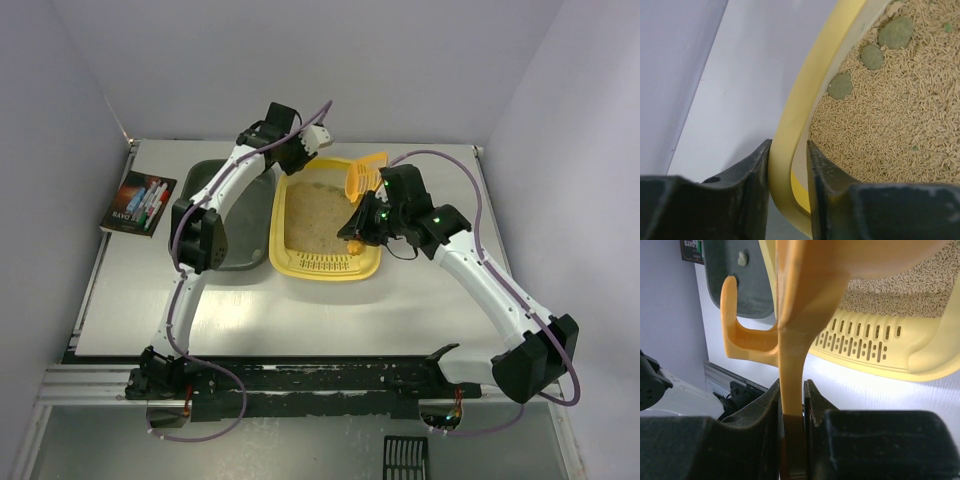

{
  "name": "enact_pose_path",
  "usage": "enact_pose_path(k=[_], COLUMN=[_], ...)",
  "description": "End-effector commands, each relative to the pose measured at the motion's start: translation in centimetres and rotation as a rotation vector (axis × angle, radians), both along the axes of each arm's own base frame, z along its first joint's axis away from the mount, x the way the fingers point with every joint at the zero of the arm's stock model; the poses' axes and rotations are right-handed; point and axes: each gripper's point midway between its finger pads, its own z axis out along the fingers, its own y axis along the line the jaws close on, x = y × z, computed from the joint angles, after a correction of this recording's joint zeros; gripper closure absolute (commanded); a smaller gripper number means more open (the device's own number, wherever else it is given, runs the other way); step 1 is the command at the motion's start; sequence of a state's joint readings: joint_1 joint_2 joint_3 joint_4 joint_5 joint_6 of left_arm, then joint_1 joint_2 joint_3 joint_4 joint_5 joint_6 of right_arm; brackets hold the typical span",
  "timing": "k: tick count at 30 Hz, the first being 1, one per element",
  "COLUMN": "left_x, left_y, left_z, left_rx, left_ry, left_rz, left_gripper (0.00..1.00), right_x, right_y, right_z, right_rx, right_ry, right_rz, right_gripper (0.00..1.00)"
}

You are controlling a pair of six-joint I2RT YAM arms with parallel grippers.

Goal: Clean the litter box

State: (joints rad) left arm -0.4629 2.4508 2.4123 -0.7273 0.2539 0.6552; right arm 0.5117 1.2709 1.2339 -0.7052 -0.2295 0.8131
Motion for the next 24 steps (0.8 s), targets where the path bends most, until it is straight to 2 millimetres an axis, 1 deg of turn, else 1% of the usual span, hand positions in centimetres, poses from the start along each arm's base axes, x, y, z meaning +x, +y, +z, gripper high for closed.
enact_pose_path(k=[1,4,7,8,9,11,13,16,17,18,20,23,24], left_x=[-1.5,-2.0,-2.8,-3.1,-3.5,-4.2,-5.0,-6.0,-6.3,-6.7,-7.5,-8.1,-8.1], left_y=[-0.6,-0.2,0.3,0.5,0.7,1.2,1.6,2.2,2.3,2.3,2.0,1.6,1.7], left_z=[0.9,0.7,0.3,0.0,-0.2,-0.3,-0.9,-0.9,-0.8,-0.6,0.0,1.4,1.9], left_rx=[0.015,0.031,0.057,0.067,0.075,0.093,0.120,0.139,0.137,0.126,0.090,0.016,-0.001], left_ry=[0.015,0.032,0.067,0.085,0.100,0.122,0.135,0.150,0.161,0.178,0.212,0.236,0.232], left_rz=[-0.016,0.001,0.041,0.057,0.081,0.142,0.217,0.328,0.350,0.369,0.404,0.475,0.512], left_gripper=[0.69,0.74,0.86,0.91,0.93,0.93,0.93,0.93,0.93,0.93,0.93,0.93,0.93], right_x=[0.5,0.5,0.6,0.6,0.6,0.6,0.6,0.6,0.6,1.2,1.4,1.7,1.7], right_y=[0.1,0.0,-0.1,-0.2,-0.2,-0.3,-0.3,-0.2,-0.2,-0.9,-1.1,-1.6,-1.8], right_z=[0.5,0.6,0.6,0.6,0.6,0.6,0.8,0.9,0.9,1.0,1.1,1.6,1.9], right_rx=[0.017,0.018,0.014,0.011,0.009,0.007,0.008,0.009,0.006,0.003,-0.002,-0.007,-0.010], right_ry=[-0.033,-0.042,-0.047,-0.050,-0.055,-0.060,-0.071,-0.084,-0.086,-0.090,-0.098,-0.123,-0.133], right_rz=[0.002,0.003,0.006,0.006,0.007,0.010,0.015,0.028,0.032,0.011,0.008,-0.003,-0.007], right_gripper=[1.00,1.00,1.00,1.00,1.00,1.00,1.00,1.00,1.00,1.00,1.00,1.00,1.00])
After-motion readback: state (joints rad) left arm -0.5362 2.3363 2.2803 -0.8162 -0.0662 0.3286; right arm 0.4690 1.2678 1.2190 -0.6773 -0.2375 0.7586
